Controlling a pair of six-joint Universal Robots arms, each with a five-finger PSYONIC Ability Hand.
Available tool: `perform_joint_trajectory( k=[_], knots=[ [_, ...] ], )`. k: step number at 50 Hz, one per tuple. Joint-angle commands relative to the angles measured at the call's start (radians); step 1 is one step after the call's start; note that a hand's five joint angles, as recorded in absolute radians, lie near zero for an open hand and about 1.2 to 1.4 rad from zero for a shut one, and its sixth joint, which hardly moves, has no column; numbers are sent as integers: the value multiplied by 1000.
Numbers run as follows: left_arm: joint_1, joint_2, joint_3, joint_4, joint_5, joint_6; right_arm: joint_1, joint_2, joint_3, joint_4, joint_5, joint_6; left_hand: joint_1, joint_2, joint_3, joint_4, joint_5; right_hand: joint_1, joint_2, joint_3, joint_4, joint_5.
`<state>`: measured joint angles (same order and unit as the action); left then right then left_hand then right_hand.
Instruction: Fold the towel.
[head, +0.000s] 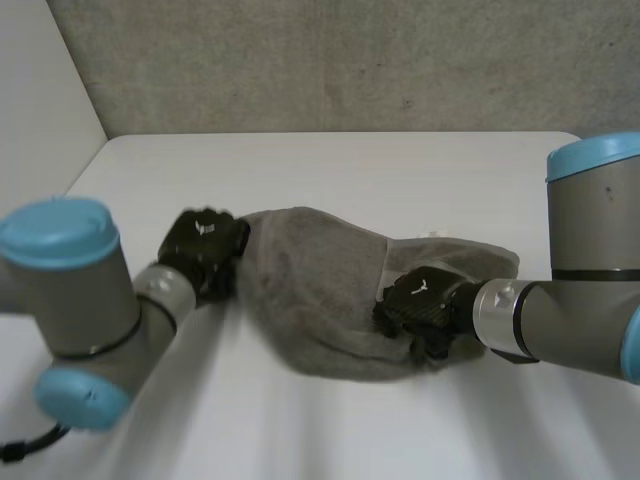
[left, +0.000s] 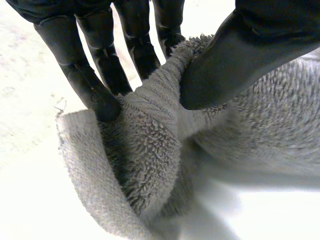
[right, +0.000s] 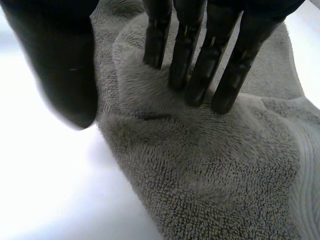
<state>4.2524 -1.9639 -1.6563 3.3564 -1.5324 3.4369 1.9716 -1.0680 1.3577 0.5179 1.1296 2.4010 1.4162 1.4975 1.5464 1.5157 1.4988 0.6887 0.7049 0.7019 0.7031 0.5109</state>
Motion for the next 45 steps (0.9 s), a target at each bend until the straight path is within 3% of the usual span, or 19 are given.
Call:
perform_joint_trajectory(
  k=[1, 7, 13, 24, 32, 45],
  knots=[
    [18, 98, -203, 90, 1, 117, -14, -190, 67, -237, 10, 185, -20, -101, -150, -119, -277, -278, -294, -291, -292, -275],
    [21, 166, -258, 133, 1, 136, -13, -245, 63, -323, 18, 320, -20, -101, -150, -119, -277, -275, -291, -288, -289, -272],
    [23, 194, -261, 143, 3, 134, -11, -211, 32, -296, 16, 322, -20, -101, -150, -119, -277, -251, -268, -265, -266, -248],
    [30, 191, -253, 143, 3, 133, -10, 33, -149, -222, 36, 228, -20, -101, -150, -119, -277, -157, -174, -171, -172, -154],
    [58, 191, -257, 143, 6, 128, 4, 245, -403, -104, 174, 60, -20, -101, -150, -119, -277, -140, -156, -153, -154, -137],
    [60, 188, -258, 144, 8, 127, 6, 447, -630, -107, 216, 55, -20, -101, -150, -119, -277, -143, -159, -156, -157, -139]
  ],
)
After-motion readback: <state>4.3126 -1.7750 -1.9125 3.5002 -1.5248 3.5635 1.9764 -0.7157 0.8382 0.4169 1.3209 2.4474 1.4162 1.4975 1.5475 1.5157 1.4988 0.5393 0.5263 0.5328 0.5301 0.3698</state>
